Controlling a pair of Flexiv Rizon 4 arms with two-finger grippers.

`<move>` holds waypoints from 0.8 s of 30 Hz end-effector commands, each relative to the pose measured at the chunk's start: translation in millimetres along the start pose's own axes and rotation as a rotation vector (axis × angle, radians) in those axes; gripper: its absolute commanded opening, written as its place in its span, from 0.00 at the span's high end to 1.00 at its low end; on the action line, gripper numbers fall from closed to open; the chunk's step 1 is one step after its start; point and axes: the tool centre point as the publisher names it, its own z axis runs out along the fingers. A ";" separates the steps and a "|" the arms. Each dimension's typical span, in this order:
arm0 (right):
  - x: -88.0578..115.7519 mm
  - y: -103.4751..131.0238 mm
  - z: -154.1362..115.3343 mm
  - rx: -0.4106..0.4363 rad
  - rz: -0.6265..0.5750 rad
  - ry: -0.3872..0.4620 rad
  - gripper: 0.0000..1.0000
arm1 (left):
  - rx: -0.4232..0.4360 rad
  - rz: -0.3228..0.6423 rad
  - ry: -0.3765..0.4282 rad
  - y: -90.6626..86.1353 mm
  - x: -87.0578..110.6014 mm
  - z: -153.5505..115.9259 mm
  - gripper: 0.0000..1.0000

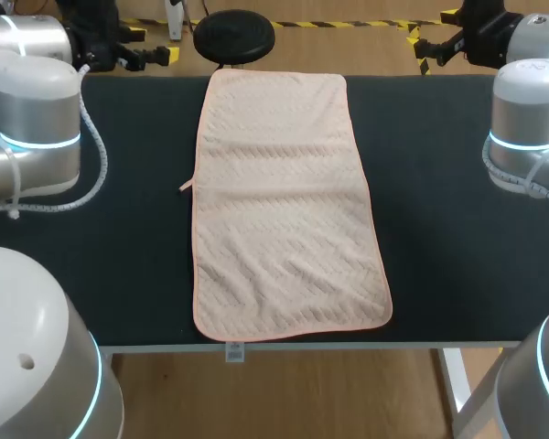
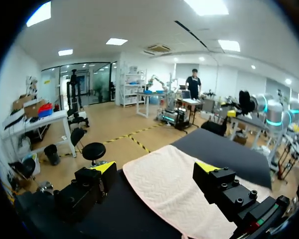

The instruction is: Fold the towel

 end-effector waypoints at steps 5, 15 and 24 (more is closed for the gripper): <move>29.2 -0.5 16.4 0.260 -0.352 0.232 0.00 | -0.390 0.525 0.155 4.9 0.6 17.9 0.00; 55.3 -9.9 20.7 0.387 -0.483 0.424 0.00 | -0.512 0.649 0.248 27.6 1.6 14.8 0.00; 55.3 -9.9 20.7 0.387 -0.483 0.424 0.00 | -0.512 0.649 0.248 27.6 1.6 14.8 0.00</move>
